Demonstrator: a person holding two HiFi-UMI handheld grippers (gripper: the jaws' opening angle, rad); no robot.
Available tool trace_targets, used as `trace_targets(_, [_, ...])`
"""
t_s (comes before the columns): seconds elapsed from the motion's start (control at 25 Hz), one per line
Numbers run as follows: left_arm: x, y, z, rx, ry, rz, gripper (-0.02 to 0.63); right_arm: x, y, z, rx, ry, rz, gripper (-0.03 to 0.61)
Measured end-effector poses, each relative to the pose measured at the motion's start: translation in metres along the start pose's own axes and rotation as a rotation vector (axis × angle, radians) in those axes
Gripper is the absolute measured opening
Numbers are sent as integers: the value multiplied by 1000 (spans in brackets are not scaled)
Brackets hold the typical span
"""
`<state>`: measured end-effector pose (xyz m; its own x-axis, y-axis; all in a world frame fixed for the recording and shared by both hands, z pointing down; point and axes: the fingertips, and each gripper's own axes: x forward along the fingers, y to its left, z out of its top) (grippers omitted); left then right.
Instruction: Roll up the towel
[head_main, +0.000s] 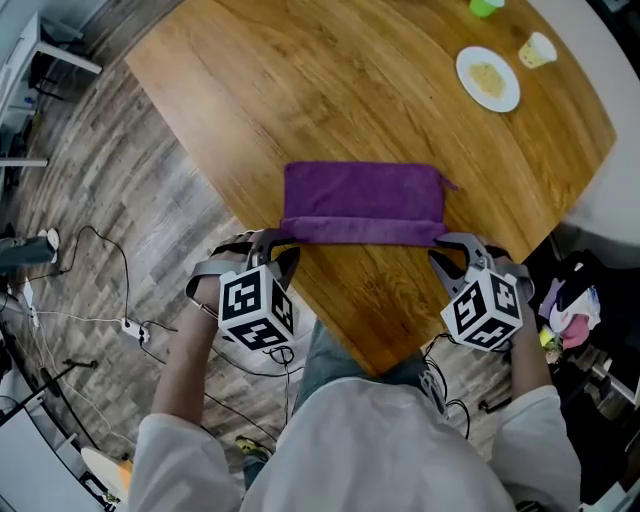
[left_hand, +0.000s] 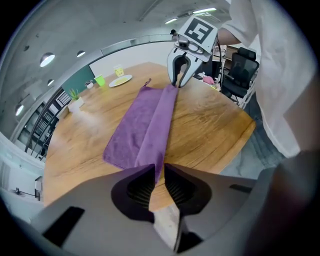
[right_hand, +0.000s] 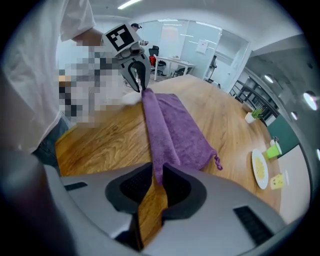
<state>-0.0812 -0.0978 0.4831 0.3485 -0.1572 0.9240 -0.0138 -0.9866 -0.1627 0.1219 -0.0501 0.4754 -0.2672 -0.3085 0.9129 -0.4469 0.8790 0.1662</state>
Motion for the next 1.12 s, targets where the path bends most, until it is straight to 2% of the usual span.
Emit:
trace_targets(0.28, [11, 3, -2, 32, 18, -11, 66, 15, 1, -3, -30, 22, 28, 69])
trace_targets(0.48, [17, 4, -3, 43, 20, -4, 69, 18, -2, 0, -44, 22, 8, 44])
trace_targets(0.92, [16, 1, -3, 19, 28, 20, 28, 16, 5, -4, -27, 8, 15, 23])
trace_targets(1.12, [7, -27, -9, -31, 33, -34, 26, 6, 31, -6, 5, 3, 76, 23])
